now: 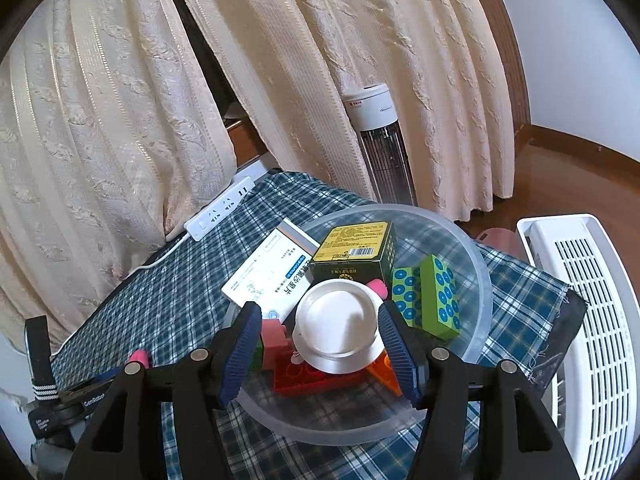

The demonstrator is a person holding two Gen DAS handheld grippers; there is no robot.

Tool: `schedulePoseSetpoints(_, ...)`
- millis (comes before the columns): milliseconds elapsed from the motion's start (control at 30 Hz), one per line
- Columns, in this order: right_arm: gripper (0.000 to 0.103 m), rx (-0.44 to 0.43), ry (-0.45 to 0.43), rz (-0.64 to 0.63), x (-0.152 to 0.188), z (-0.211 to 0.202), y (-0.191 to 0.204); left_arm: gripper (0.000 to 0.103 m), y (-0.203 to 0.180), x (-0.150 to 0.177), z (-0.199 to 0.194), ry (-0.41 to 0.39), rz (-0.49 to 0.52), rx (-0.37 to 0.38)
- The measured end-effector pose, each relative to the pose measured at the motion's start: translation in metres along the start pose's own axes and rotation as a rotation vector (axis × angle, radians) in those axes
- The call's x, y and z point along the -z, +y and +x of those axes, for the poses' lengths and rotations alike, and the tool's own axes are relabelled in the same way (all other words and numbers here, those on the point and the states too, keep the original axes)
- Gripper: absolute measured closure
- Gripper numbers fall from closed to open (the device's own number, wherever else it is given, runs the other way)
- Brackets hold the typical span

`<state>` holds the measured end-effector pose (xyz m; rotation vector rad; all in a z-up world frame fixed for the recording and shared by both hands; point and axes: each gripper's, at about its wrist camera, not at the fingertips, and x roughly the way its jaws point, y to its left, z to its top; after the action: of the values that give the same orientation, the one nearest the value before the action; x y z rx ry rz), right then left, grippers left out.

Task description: Organize objects

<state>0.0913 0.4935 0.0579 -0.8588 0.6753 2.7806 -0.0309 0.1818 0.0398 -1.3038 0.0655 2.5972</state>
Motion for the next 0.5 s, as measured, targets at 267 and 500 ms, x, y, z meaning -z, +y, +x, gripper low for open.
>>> schedulePoseSetpoints(267,0.039,-0.006,0.002,0.0,0.0003,-0.0015,0.0003,0.051,-0.0071,0.0,0.0028,-0.014,0.024,-0.023)
schedulePoseSetpoints(500,0.039,-0.002,0.0,0.006,0.0008,-0.0017,-0.0023,0.095,-0.0078,-0.0008,0.0005,-0.023,0.003,0.007)
